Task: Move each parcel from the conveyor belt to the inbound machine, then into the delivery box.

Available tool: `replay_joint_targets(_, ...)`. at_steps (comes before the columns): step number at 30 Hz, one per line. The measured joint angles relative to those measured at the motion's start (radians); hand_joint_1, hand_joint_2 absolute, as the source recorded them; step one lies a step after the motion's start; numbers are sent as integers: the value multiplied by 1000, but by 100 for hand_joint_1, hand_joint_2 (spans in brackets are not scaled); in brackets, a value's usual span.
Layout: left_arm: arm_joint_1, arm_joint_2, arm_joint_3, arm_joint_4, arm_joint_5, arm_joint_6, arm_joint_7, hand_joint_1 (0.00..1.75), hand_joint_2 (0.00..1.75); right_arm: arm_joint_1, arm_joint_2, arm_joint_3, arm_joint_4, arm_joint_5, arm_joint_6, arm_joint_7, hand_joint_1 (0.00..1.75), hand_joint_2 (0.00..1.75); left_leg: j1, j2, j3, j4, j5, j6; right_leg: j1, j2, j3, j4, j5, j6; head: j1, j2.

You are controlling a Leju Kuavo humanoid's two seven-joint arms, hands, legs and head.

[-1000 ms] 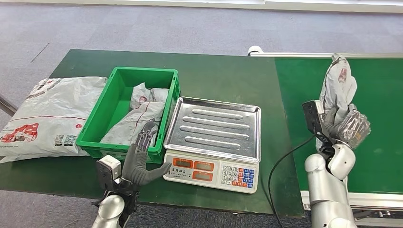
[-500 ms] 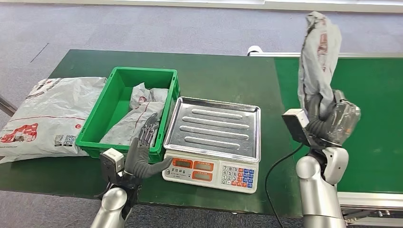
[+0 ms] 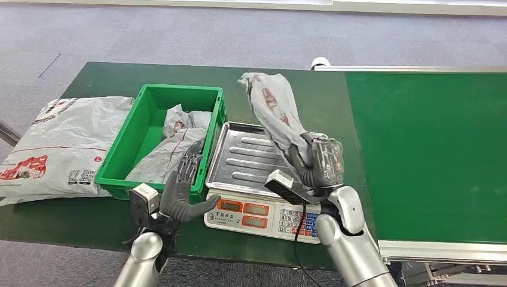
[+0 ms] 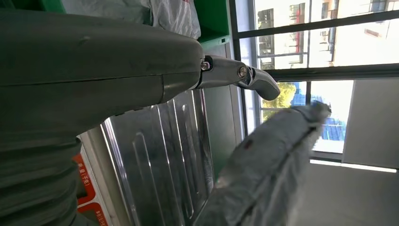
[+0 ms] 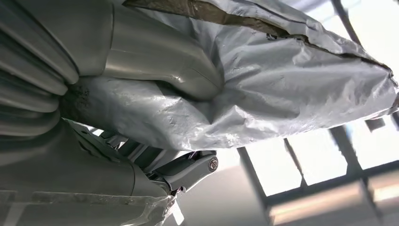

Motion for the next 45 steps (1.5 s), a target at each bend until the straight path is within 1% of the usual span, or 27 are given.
replay_joint_targets(4, 0, 9, -10, 8, 1, 1, -6, 0, 175, -25, -5, 56, 90, 56, 103, 84, 175, 175, 0, 0, 0, 0, 0, 0, 0, 0, 0, 0, 0, 0, 0, 0)
replay_joint_targets(7, 1, 16, -13, 12, 2, 3, -7, 0, 175, -52, -8, 82, 169, 75, 154, 123, 172, 175, 0, 0, 0, 0, 0, 0, 0, 0, 0, 0, 0, 0, 0, 0)
replay_joint_targets(11, 5, 21, -13, 13, 2, 3, -7, 0, 175, -78, -9, 94, 237, 75, 189, 139, 70, 175, 0, 0, 0, 0, 0, 0, 0, -1, 1, 0, 0, 0, 0, 0)
replay_joint_targets(14, 10, 23, -13, 13, 2, 3, -7, 0, 175, -90, -10, 98, 265, 71, 204, 152, 70, 175, 0, 0, 1, 0, 0, 0, 0, 0, 1, 0, 0, 0, 0, 0)
replay_joint_targets(18, 16, 25, -13, 14, 3, 3, -7, 0, 175, -95, -11, 99, 281, 63, 203, 150, 0, 175, 0, 0, 1, 0, 0, 0, 0, -1, 1, 0, 0, 0, 0, 0)
replay_joint_targets(21, 16, 25, -13, 14, 3, 5, -8, 0, 175, -96, -11, 99, 285, 37, 185, 125, 0, 175, 0, 0, 2, 0, 0, 0, 0, -1, 2, 0, 0, 0, 0, 0)
replay_joint_targets(23, 17, 25, -14, 15, 3, 15, -11, 0, 175, -92, -12, 99, 283, -17, 172, 74, 0, 175, 0, 0, 2, 0, 0, 0, 0, 0, 2, 0, 0, 0, 0, 0)
replay_joint_targets(25, 16, 25, -14, 15, 2, 34, -16, 0, 175, -81, -14, 98, 269, -113, 185, -2, 0, 175, 0, 0, 2, 0, 0, 0, 0, 0, 2, 0, 0, 0, 0, 0)
replay_joint_targets(26, 16, 25, -14, 16, 2, 43, -17, 0, 175, -73, -15, 98, 254, -178, 214, -43, 0, 175, 0, 0, 2, 0, 0, 0, 0, 0, 2, 0, 0, 0, 0, 0)
replay_joint_targets(28, 14, 25, -14, 17, 5, 56, -18, 0, 175, -56, -18, 93, 213, -322, 305, -116, 0, 175, 0, 1, 2, 0, 0, 0, 0, 1, 1, 0, 0, 0, 0, 0)
replay_joint_targets(30, 12, 25, -14, 19, 8, 61, -18, 0, 175, -43, -21, 88, 172, -418, 376, -155, 0, 175, 0, 1, 2, 0, 0, 0, 0, 1, 1, 0, 0, 0, 0, 0)
replay_joint_targets(35, 10, 25, -14, 23, 10, 64, -18, 0, 175, -25, -29, 84, 115, -483, 422, -177, 0, 175, 0, 1, 2, 0, 0, 0, 0, 1, 1, 0, 0, 0, 0, 0)
replay_joint_targets(39, 9, 25, -14, 24, 11, 73, -18, 0, 175, -16, -40, 80, 70, -583, 466, -208, 0, 175, 0, 1, 2, 0, 0, -1, 0, 1, 1, 0, 0, 0, 0, 0)
replay_joint_targets(45, 9, 25, -14, 22, 17, 75, -18, 0, 175, -3, -62, 62, -7, -654, 488, -222, 0, 175, 0, 1, 2, 0, 0, -1, 0, 1, 1, 0, 0, 0, 0, 0)
